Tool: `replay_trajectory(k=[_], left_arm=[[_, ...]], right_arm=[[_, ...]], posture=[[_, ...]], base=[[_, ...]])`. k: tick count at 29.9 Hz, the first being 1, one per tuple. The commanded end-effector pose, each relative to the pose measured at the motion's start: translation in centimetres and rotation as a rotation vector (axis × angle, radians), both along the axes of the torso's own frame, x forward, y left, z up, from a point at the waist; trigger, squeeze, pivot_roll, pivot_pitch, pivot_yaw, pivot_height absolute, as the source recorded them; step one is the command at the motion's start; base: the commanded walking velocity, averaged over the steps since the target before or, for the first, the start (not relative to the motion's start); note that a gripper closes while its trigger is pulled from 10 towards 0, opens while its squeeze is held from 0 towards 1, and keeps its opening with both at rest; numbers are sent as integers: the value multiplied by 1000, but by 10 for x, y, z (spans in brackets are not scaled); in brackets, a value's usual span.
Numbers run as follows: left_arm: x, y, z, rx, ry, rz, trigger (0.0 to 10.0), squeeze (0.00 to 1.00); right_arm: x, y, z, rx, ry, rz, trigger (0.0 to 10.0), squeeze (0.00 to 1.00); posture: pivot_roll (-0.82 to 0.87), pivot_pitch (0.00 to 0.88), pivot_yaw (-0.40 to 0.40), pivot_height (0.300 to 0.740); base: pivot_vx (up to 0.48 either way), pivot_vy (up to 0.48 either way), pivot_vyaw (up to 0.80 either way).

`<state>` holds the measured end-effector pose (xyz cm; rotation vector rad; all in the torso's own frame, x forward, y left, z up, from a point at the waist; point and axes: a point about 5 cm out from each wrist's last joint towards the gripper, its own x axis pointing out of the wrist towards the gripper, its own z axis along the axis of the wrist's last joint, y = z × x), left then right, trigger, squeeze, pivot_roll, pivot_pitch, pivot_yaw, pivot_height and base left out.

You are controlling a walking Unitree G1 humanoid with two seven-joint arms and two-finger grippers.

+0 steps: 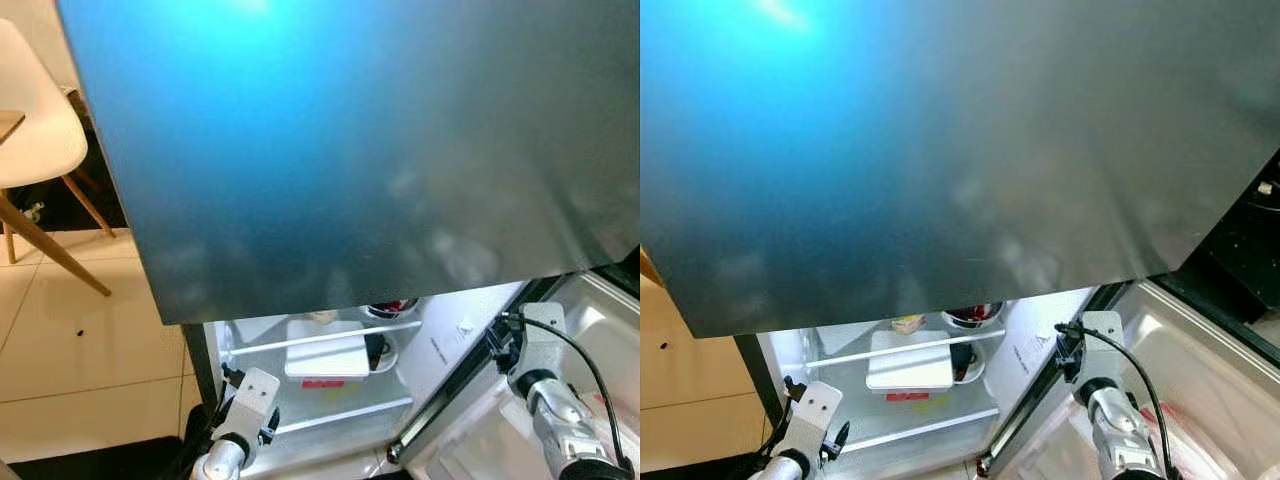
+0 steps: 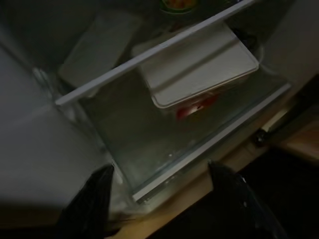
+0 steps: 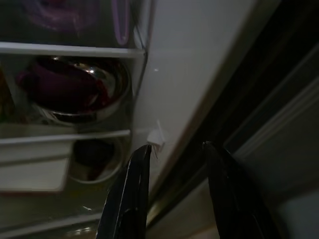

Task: Restocking fridge

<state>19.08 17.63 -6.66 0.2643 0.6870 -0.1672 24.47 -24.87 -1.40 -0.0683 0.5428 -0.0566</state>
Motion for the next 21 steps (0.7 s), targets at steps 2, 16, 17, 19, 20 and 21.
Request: replay_trajectory(k=[2,16,17,19,20,21], left_arm=[[-27,21,-16,-15,134,155,10000,0],[-82,55,-32,90,302,172,10000,0],[-87,57,-33,97,317,174,10000,0],[-94,59,-34,110,340,166,10000,0],[-94,59,-34,110,340,166,10000,0],[-97,58,-36,111,355,164,10000,0]], right_arm=[[-94,6,-68,56,415,-48,10000,0],[-142,10,-88,-11,560,-163,10000,0],[-149,4,-89,-19,587,-177,10000,0],[-162,-5,-90,-62,645,-145,10000,0],[-162,-5,-90,-62,645,-145,10000,0],[-174,-7,-92,-103,697,-87,10000,0]], posture=[[-56,0,-73,740],[-36,0,-68,740],[-40,0,-67,740],[-39,0,-68,740],[-39,0,-68,740],[-35,0,-70,740]], base=[[0,0,0],[0,0,0],[0,0,0],[0,0,0],[0,0,0],[0,0,0]])
